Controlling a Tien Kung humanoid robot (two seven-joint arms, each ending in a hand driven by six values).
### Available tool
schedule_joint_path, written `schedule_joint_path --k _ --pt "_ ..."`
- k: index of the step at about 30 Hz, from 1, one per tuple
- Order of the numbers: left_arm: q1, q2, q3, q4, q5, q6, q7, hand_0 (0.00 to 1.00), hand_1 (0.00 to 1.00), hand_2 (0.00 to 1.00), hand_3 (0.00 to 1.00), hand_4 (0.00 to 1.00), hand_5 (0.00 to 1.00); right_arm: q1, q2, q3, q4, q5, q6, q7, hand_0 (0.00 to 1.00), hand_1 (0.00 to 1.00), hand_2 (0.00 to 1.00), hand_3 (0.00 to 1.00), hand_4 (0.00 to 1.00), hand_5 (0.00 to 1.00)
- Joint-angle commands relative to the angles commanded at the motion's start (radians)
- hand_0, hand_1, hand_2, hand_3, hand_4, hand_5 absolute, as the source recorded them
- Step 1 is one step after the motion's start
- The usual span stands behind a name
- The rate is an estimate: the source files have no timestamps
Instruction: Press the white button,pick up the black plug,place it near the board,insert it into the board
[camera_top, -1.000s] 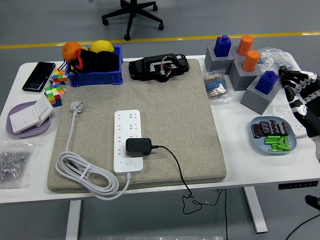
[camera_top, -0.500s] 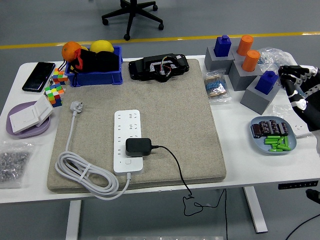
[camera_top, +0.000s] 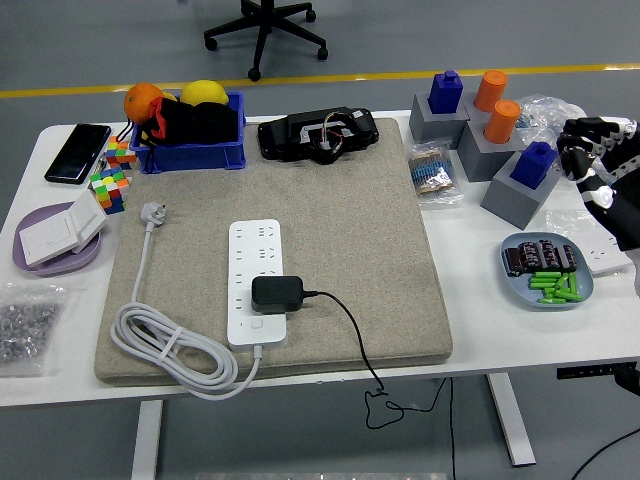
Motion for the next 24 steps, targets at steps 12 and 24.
schedule_joint_path --k 12,24 --pt "-0.012 -0.004 0.032 0.000 -0.020 -0.004 -0.003 0.701 0.671 0.621 0.680 0.499 0.181 0.011 0.000 0.008 -0.002 -0.001 0.004 -0.007 0.679 0.668 0.639 0.610 0.729 0.324" --pt "-0.008 0.003 0.018 0.000 -0.005 -0.004 -0.003 0.701 0.672 0.621 0.682 0.511 0.191 0.018 -0.001 0.012 -0.006 -0.002 0.007 -0.008 0.673 0.648 0.627 0.606 0.727 0.320"
